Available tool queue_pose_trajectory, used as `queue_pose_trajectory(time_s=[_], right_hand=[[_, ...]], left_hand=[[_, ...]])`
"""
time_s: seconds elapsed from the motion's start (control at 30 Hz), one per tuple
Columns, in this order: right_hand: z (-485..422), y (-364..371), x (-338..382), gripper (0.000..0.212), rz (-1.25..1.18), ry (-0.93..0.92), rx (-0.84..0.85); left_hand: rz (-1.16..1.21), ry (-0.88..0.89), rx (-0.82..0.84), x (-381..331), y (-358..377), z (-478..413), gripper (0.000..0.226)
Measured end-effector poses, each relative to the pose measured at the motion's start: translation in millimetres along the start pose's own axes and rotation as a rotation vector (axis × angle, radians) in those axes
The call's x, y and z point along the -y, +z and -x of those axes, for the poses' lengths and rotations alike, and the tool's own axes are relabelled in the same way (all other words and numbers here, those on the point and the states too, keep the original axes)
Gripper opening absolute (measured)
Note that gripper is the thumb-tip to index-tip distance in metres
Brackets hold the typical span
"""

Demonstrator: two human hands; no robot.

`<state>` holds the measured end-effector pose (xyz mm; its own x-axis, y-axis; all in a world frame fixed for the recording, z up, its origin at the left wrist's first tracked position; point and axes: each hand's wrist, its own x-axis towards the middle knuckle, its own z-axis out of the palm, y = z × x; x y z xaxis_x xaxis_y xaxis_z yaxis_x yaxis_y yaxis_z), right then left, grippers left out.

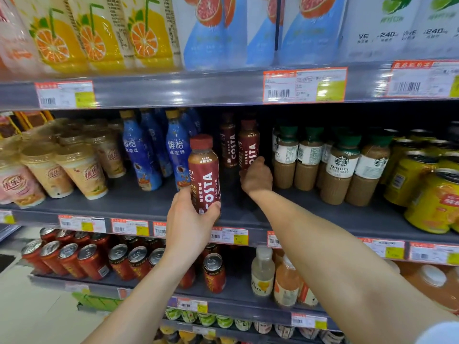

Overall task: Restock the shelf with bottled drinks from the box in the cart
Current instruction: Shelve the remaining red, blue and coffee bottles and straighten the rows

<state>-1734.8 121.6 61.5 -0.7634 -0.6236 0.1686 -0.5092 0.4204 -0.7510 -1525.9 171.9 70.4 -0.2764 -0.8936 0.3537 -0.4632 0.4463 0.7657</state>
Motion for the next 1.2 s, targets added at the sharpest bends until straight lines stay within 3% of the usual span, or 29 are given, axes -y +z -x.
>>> queue_pose_trajectory(time_s=[0.33, 0.5, 0.63, 0.8, 1.2], right_hand=[[10.3, -7.8, 4.0, 0.065, -0.064, 0.088, 0.093], [61.0, -49.2, -13.1, 0.052, 0.181, -0.104, 0.239], [86.4, -72.9, -30.8, 0.054, 0.35, -0.198, 0.318], [94.8, -65.9, -48.7, 0.042, 0.367, -0.348, 0.25], [96.7, -59.3, -53.7, 0.036, 0.39, -0.405, 0.168]], left_hand=[[0.019, -0.013, 0.026, -4.5, 21.6, -26.2, 0.038], [0.011, 0.008, 0.029, -6.5, 37.5, -59.1, 0.041], [-0.019, -0.067, 0.06, -3.5, 56.0, -83.8, 0.044], [-0.014, -0.125, 0.069, -3.7, 68.6, -98.8, 0.049], [-0.011, -0.042, 0.159, 3.8, 90.4, -130.3, 0.057]])
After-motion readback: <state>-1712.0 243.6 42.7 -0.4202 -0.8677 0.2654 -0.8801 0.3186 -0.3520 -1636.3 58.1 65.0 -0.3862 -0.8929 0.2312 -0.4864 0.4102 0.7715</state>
